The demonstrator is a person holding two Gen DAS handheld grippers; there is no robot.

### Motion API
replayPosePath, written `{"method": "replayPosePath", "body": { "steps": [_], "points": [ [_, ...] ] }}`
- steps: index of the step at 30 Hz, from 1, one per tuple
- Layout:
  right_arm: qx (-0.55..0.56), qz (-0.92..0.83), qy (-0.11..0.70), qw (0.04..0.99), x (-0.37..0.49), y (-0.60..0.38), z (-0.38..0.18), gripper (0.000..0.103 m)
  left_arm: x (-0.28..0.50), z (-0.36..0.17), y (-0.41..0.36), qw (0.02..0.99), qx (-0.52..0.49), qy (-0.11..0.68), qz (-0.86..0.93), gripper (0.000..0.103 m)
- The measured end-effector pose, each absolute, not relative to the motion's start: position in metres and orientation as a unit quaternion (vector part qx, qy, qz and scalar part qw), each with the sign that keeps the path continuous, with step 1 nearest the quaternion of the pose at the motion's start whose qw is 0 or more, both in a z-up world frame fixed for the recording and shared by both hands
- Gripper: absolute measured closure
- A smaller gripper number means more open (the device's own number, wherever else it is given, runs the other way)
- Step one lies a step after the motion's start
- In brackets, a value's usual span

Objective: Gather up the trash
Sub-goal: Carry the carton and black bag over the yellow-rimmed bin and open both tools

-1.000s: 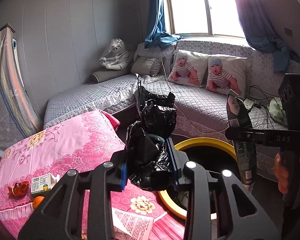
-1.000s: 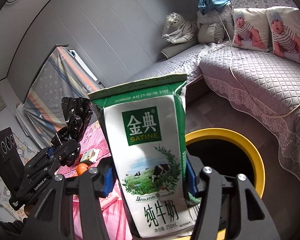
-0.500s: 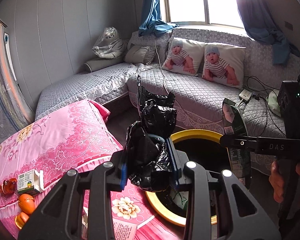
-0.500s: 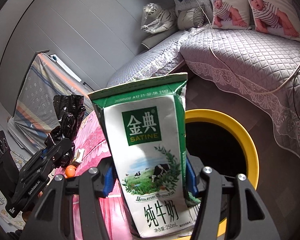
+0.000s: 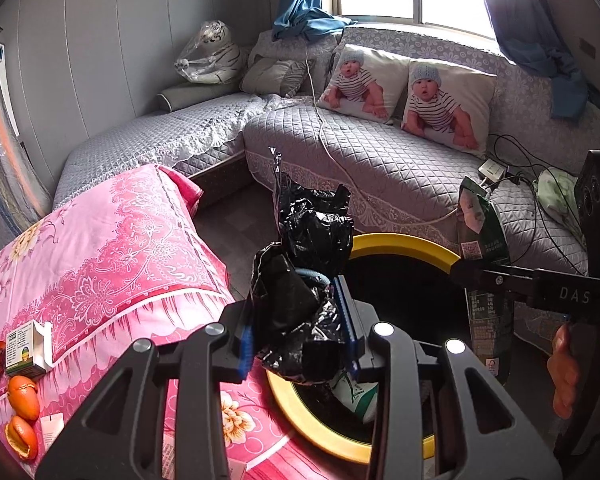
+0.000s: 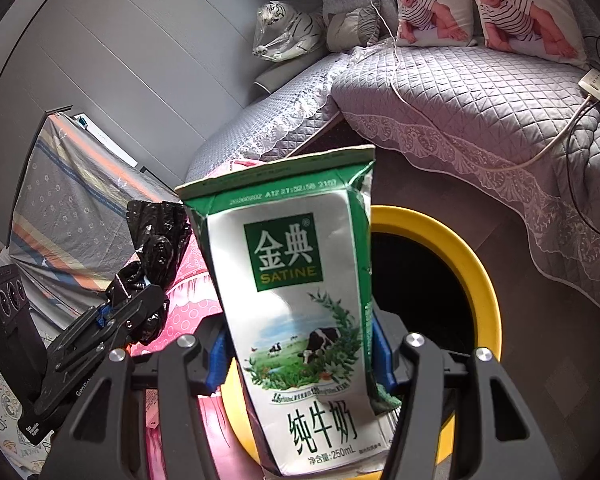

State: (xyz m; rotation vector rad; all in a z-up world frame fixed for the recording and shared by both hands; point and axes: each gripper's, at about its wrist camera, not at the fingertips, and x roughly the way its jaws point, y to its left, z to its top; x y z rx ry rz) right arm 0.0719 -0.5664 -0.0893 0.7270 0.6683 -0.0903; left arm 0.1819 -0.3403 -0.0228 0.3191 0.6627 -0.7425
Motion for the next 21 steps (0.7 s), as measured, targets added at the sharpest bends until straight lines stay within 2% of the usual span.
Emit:
{"method": "replayPosePath", "body": {
  "steps": [3, 4, 6, 7, 9, 10, 11, 12, 16, 21],
  "points": [
    [0.348, -0.048, 0.322, 0.879, 0.072, -0.566, -0.088, 0.050, 0.187, -0.026, -0.342, 0.862, 0.147, 0.326, -0.358, 0.068],
    [0.346, -0.053, 0.324, 0.879, 0.072, -0.566, -0.087, 0.050, 0.188, -0.027, -0.343, 0.863, 0.146, 0.327, -0.356, 0.063],
    [0.345, -0.066, 0.325, 0.878, 0.070, -0.567, -0.086, 0.049, 0.190, -0.027, -0.341, 0.867, 0.139, 0.327, -0.350, 0.043],
    [0.347, -0.073, 0.326, 0.876, 0.069, -0.568, -0.087, 0.045, 0.190, -0.027, -0.339, 0.869, 0.135, 0.325, -0.348, 0.031],
    [0.352, -0.087, 0.322, 0.875, 0.065, -0.573, -0.087, 0.039, 0.190, -0.027, -0.337, 0.870, 0.134, 0.322, -0.348, 0.029],
    [0.358, -0.093, 0.317, 0.873, 0.062, -0.576, -0.087, 0.037, 0.189, -0.027, -0.337, 0.871, 0.138, 0.320, -0.346, 0.025],
    [0.365, -0.098, 0.314, 0.871, 0.059, -0.580, -0.088, 0.036, 0.189, -0.027, -0.336, 0.873, 0.138, 0.319, -0.342, 0.017],
    [0.372, -0.102, 0.311, 0.869, 0.056, -0.584, -0.088, 0.036, 0.189, -0.026, -0.335, 0.875, 0.133, 0.318, -0.341, 0.014],
    [0.372, -0.106, 0.308, 0.869, 0.049, -0.589, -0.086, 0.036, 0.190, -0.021, -0.326, 0.878, 0.109, 0.318, -0.340, 0.010],
    [0.372, -0.101, 0.306, 0.871, 0.048, -0.586, -0.081, 0.036, 0.192, -0.011, -0.312, 0.884, 0.087, 0.314, -0.335, 0.009]
  ]
}}
